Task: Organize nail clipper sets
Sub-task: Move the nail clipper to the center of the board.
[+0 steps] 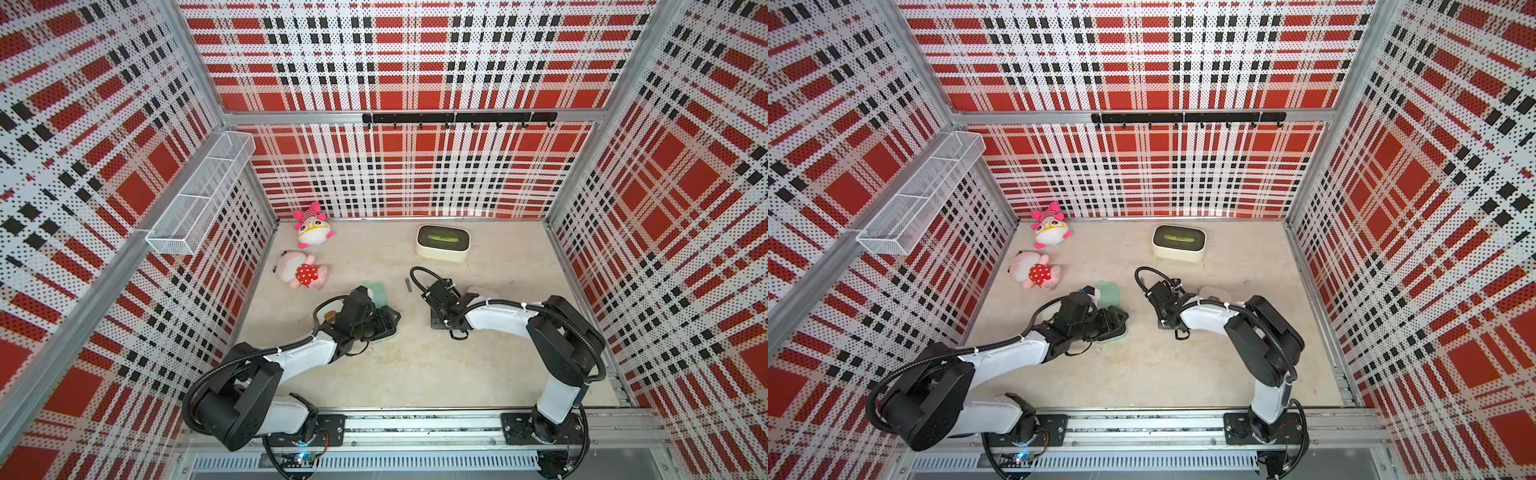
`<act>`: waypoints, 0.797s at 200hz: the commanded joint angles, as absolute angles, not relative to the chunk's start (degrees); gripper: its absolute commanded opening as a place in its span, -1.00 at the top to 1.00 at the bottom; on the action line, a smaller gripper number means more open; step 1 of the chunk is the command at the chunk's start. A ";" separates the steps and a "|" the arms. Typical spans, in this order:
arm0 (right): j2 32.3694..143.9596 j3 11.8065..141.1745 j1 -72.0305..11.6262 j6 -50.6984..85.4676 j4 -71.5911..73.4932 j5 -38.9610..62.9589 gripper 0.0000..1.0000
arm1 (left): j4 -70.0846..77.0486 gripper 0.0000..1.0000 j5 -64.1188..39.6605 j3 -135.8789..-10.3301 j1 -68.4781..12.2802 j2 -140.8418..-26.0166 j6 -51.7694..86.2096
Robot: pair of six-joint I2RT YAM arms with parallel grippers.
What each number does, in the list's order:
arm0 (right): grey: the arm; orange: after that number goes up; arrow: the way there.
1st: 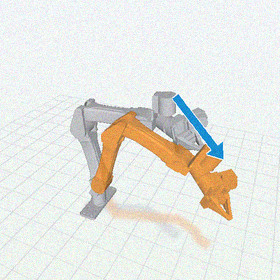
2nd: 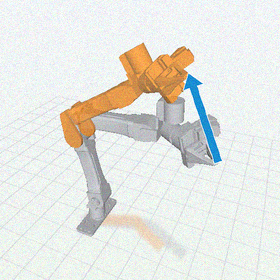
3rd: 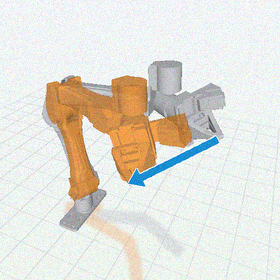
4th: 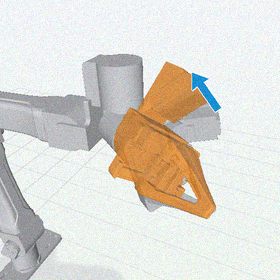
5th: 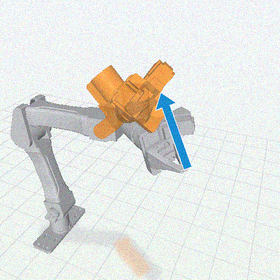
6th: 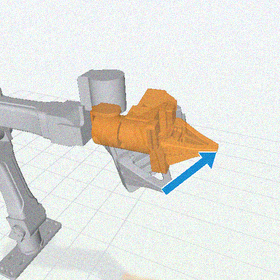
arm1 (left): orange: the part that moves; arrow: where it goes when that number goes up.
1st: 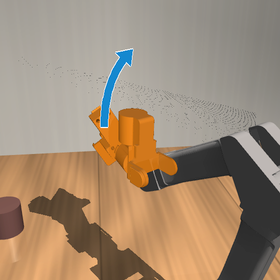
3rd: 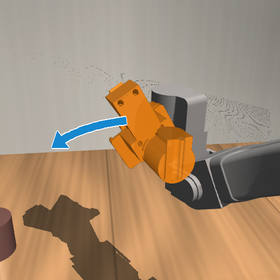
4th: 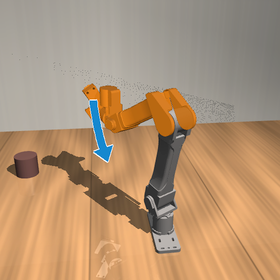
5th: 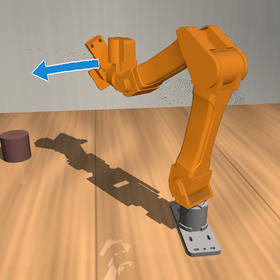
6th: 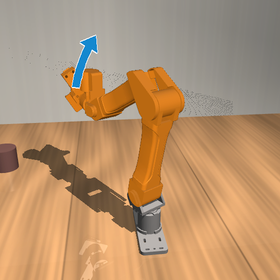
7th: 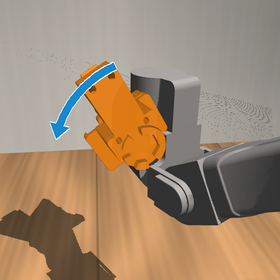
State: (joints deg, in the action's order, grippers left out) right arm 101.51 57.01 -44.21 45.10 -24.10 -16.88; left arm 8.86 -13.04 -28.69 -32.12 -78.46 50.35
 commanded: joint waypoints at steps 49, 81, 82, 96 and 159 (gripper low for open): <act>96.33 51.22 -47.40 42.50 -25.66 -15.21 0.61 | 13.85 -0.55 -10.47 -29.39 -37.84 -80.99 55.44; 93.66 48.58 -47.46 42.21 -24.63 -14.78 0.59 | 16.27 -0.55 -9.94 -28.26 -39.66 -81.43 58.19; 93.59 48.51 -47.42 42.15 -24.62 -14.77 0.58 | 16.35 -0.55 -9.93 -28.24 -39.69 -81.46 58.28; 92.94 47.50 -47.46 42.01 -24.44 -14.28 0.58 | 17.29 -0.55 -9.86 -28.22 -40.63 -81.80 59.31; 89.84 43.97 -47.46 41.94 -22.69 -12.61 0.58 | 14.50 -0.55 -6.93 -30.51 -42.58 -80.46 59.36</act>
